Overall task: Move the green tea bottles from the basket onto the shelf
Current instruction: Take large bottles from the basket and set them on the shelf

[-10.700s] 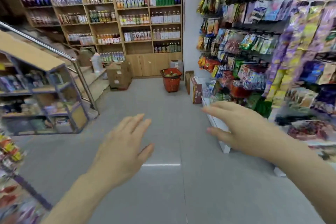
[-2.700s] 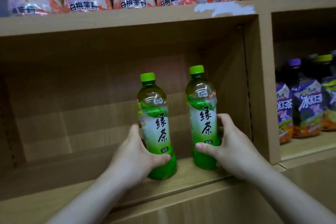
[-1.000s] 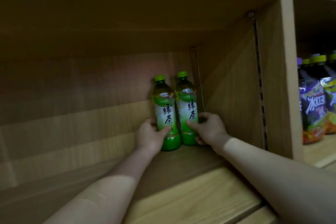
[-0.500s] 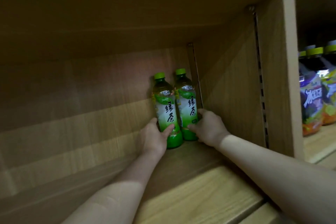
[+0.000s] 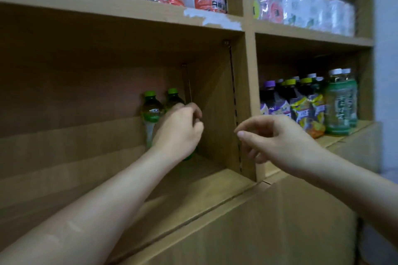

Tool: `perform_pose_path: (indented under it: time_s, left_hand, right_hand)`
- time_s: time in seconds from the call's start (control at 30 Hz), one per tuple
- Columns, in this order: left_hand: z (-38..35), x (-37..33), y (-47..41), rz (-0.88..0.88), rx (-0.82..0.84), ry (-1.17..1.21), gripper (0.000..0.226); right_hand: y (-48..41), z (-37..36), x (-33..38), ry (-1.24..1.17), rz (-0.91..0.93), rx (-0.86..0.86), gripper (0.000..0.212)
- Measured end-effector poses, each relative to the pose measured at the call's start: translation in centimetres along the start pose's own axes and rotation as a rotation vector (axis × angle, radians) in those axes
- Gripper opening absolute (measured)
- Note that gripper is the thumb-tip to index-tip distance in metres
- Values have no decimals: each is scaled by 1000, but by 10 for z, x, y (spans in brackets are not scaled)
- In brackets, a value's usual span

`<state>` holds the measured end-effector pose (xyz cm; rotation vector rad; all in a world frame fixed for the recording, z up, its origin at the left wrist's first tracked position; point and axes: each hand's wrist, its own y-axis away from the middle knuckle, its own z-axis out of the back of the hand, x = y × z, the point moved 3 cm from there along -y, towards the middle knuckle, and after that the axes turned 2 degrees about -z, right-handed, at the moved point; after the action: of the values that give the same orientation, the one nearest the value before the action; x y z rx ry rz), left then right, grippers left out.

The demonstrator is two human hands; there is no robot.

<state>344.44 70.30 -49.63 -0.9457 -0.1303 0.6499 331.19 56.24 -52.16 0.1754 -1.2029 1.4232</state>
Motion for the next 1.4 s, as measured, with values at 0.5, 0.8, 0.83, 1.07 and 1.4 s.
perform_pose_path:
  time_s: [0.5, 0.8, 0.83, 1.07, 1.4]
  left_hand:
    - [-112, -363, 163, -529, 411, 661, 22]
    - [-238, -524, 234, -302, 726, 840, 16]
    - [-249, -537, 242, -295, 765, 860, 17]
    - [-273, -619, 304, -850, 1230, 626, 41]
    - [-282, -632, 287, -920, 916, 726, 20]
  right_hand:
    - [295, 303, -107, 375, -356, -81, 10]
    - [450, 427, -222, 316, -732, -221, 6]
    - [461, 430, -237, 333, -785, -124, 7]
    - [509, 421, -285, -126, -1008, 299, 41]
    - [524, 410, -310, 28, -985, 431, 114]
